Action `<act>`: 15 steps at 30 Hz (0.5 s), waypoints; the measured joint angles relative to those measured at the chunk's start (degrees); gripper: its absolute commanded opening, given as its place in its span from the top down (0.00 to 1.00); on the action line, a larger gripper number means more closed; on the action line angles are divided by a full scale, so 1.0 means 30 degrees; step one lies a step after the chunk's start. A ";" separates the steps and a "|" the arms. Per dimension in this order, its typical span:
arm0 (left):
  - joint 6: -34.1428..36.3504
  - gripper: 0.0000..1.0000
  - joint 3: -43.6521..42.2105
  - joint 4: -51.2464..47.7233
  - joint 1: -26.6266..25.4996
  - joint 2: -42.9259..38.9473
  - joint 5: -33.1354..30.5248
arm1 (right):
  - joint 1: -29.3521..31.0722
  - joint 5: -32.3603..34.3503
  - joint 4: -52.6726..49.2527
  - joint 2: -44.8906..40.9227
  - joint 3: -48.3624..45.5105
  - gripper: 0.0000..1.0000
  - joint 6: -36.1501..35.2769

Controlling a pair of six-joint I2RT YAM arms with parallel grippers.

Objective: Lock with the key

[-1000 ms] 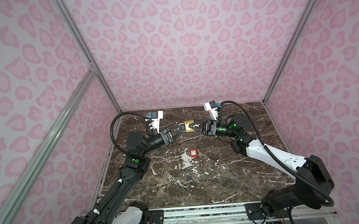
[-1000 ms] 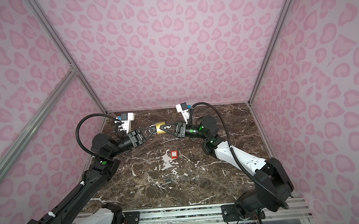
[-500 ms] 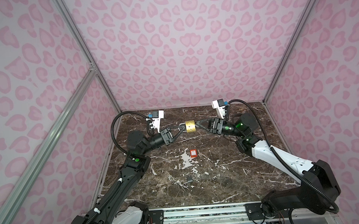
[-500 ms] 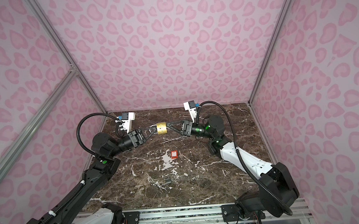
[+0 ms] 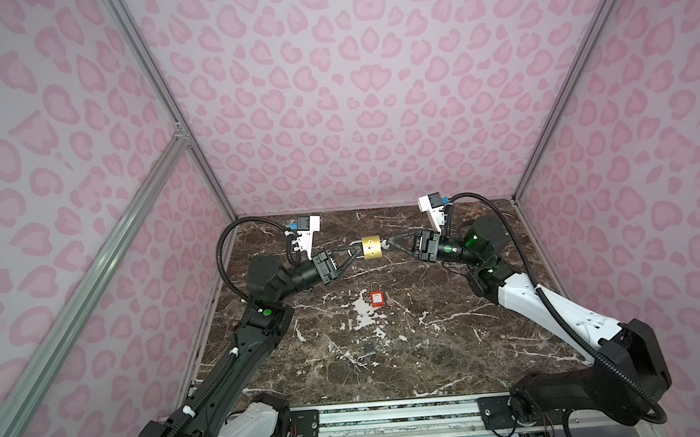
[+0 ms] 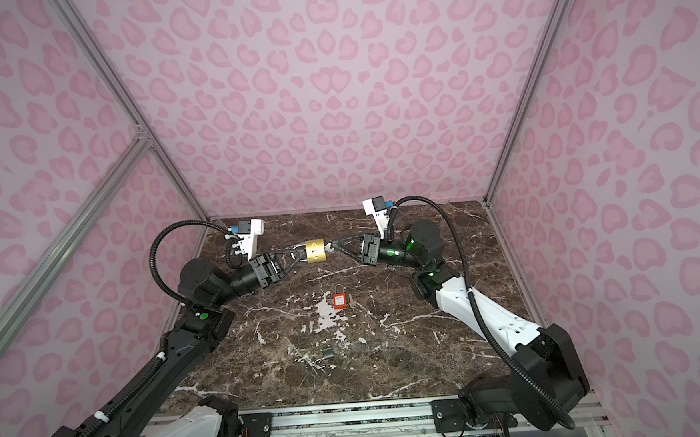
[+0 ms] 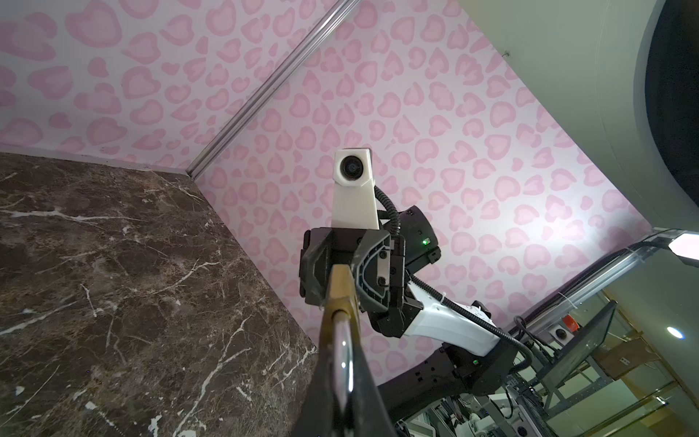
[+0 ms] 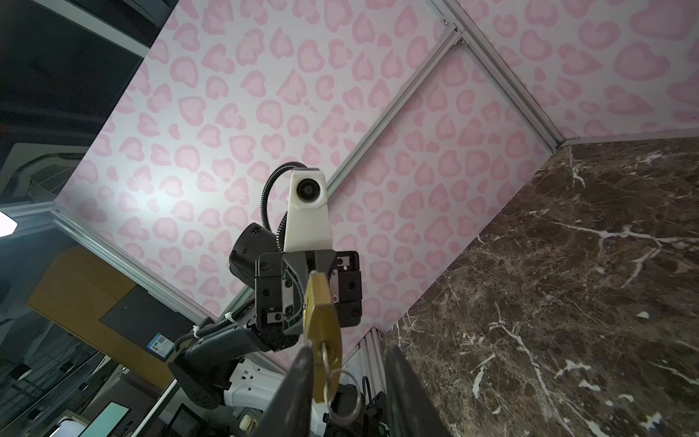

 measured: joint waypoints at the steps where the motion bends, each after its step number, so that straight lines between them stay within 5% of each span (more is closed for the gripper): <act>1: 0.0000 0.96 0.0000 0.0000 0.0000 0.0000 0.0000 | 0.0000 -0.0007 -0.0080 -0.0051 0.0007 0.74 -0.0051; 15: -0.0073 0.96 0.0000 0.0000 0.0007 0.0015 0.0000 | 0.0066 -0.0357 -0.0226 0.0044 0.0466 0.84 -0.0087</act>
